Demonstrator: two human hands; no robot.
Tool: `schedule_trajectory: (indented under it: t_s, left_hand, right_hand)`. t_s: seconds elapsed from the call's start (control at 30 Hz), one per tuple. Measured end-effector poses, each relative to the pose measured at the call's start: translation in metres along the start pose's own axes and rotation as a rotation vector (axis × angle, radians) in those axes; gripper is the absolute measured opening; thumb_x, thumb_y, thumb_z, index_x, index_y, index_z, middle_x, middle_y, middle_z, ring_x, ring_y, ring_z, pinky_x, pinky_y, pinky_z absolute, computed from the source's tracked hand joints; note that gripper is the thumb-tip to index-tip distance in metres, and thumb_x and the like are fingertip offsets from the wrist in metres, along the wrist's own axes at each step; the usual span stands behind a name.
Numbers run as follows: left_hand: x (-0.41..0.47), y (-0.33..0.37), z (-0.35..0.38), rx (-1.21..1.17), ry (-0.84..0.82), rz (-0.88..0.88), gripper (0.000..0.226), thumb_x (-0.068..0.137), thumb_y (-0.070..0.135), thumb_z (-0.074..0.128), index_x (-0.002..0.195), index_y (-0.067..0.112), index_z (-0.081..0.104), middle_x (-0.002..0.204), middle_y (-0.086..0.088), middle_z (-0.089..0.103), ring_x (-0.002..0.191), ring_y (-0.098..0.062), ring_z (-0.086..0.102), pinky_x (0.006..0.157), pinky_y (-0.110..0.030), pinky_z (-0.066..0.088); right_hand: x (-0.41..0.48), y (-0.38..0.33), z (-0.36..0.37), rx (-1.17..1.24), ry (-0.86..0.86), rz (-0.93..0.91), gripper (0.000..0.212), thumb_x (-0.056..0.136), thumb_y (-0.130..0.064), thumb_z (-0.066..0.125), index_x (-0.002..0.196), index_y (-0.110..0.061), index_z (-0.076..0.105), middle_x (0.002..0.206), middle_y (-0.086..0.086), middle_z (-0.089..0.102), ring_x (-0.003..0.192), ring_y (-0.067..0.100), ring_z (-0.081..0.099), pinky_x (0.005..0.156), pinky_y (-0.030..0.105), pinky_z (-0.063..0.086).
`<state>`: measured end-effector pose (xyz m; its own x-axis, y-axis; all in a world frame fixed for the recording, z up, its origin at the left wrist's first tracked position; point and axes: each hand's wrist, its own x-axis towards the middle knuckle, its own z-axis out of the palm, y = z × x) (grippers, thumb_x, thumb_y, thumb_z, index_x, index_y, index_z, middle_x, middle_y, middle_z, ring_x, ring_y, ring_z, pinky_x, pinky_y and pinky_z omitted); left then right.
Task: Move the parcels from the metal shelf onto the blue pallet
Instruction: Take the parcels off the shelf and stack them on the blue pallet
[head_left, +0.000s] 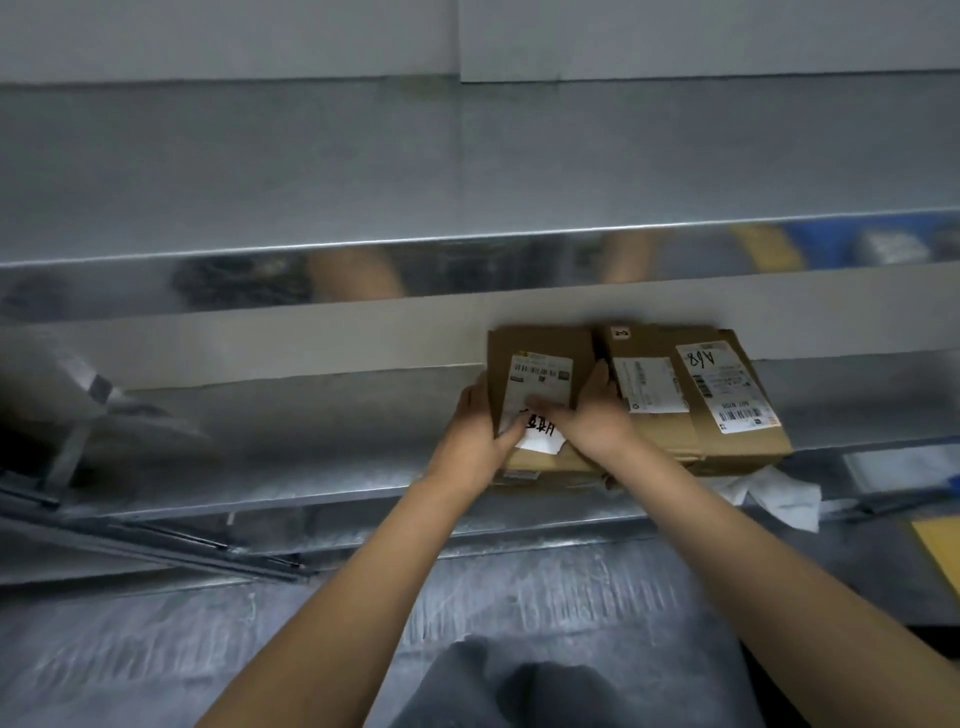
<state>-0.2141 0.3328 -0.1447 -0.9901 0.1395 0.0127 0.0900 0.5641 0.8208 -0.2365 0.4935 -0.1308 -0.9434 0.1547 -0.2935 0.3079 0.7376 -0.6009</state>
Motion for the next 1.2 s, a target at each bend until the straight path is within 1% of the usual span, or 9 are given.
schedule_trajectory:
  t_s: [0.07,0.27,0.43,0.63,0.7,0.77,0.83,1.13,1.2]
  left_hand:
    - [0.0,-0.002,0.003,-0.112,0.042,-0.005,0.039,0.087,0.026,0.069,0.123,0.015,0.057,0.11,0.007,0.061,0.099,-0.005,0.059,0.075,0.003,0.038]
    - [-0.006,-0.007,0.006,-0.322,0.017,-0.24,0.043,0.09,0.037,0.065,0.129,0.025,0.05,0.109,0.012,0.063,0.093,-0.003,0.058,0.061,0.004,0.038]
    - [-0.02,-0.009,-0.011,-0.277,0.018,-0.198,0.042,0.089,0.033,0.064,0.129,0.03,0.051,0.111,0.011,0.065,0.098,-0.008,0.061,0.076,-0.014,0.045]
    - [-0.063,0.017,-0.026,-0.322,0.092,-0.179,0.039,0.09,0.033,0.064,0.127,0.029,0.056,0.106,0.011,0.07,0.099,-0.011,0.067,0.084,-0.027,0.053]
    - [-0.079,0.041,-0.031,-0.326,0.116,-0.15,0.039,0.09,0.035,0.064,0.128,0.031,0.055,0.105,0.017,0.068,0.094,-0.001,0.065,0.075,-0.017,0.053]
    - [-0.098,0.07,-0.033,-0.335,0.125,-0.109,0.039,0.09,0.036,0.064,0.128,0.034,0.052,0.106,0.021,0.066,0.09,0.007,0.063,0.066,-0.008,0.05]
    - [-0.122,0.102,-0.028,-0.346,0.132,-0.069,0.04,0.091,0.035,0.063,0.129,0.032,0.053,0.112,0.016,0.068,0.095,0.001,0.064,0.075,-0.018,0.054]
    - [-0.219,0.225,0.081,-0.375,0.036,0.077,0.043,0.09,0.033,0.063,0.131,0.031,0.053,0.112,0.014,0.068,0.099,-0.007,0.065,0.086,-0.029,0.052]
    - [-0.237,0.249,0.121,-0.371,-0.041,0.112,0.039,0.089,0.035,0.063,0.127,0.032,0.054,0.11,0.016,0.068,0.096,0.0,0.064,0.082,-0.023,0.052]
  right_hand:
    - [-0.001,0.004,0.001,0.102,0.024,0.001,0.103,0.072,-0.054,0.075,0.141,-0.002,0.02,0.135,0.012,0.051,0.119,0.028,0.055,0.087,0.032,0.049]
    - [-0.012,-0.005,0.007,0.309,0.036,0.029,0.09,0.074,-0.039,0.08,0.136,-0.006,0.024,0.128,0.004,0.058,0.11,0.017,0.057,0.067,0.005,0.04]
    - [-0.041,-0.01,0.011,0.47,0.044,0.028,0.07,0.086,-0.034,0.07,0.139,-0.012,0.029,0.134,0.004,0.056,0.124,0.022,0.053,0.09,0.023,0.039]
    - [-0.088,-0.017,-0.018,0.384,0.052,-0.057,0.07,0.093,-0.039,0.057,0.151,-0.017,0.024,0.147,0.002,0.044,0.134,0.023,0.042,0.108,0.035,0.035]
    - [-0.107,-0.017,-0.038,0.383,0.08,-0.062,0.066,0.092,-0.039,0.058,0.147,-0.014,0.031,0.144,0.003,0.047,0.129,0.025,0.048,0.105,0.035,0.04]
    - [-0.127,-0.014,-0.06,0.426,0.098,-0.09,0.05,0.091,-0.037,0.06,0.134,-0.014,0.047,0.128,0.004,0.061,0.108,0.02,0.06,0.085,0.031,0.05]
    - [-0.156,-0.003,-0.083,0.482,0.121,-0.112,0.039,0.089,-0.037,0.062,0.122,-0.017,0.055,0.115,0.0,0.066,0.095,0.017,0.063,0.075,0.029,0.05]
    - [-0.294,0.124,-0.186,0.595,0.332,-0.141,0.024,0.09,-0.034,0.059,0.112,-0.024,0.058,0.106,-0.007,0.067,0.088,0.007,0.064,0.068,0.024,0.049]
    - [-0.325,0.165,-0.21,0.598,0.39,-0.107,0.028,0.092,-0.034,0.056,0.118,-0.023,0.058,0.112,-0.005,0.067,0.093,0.009,0.064,0.074,0.027,0.052]
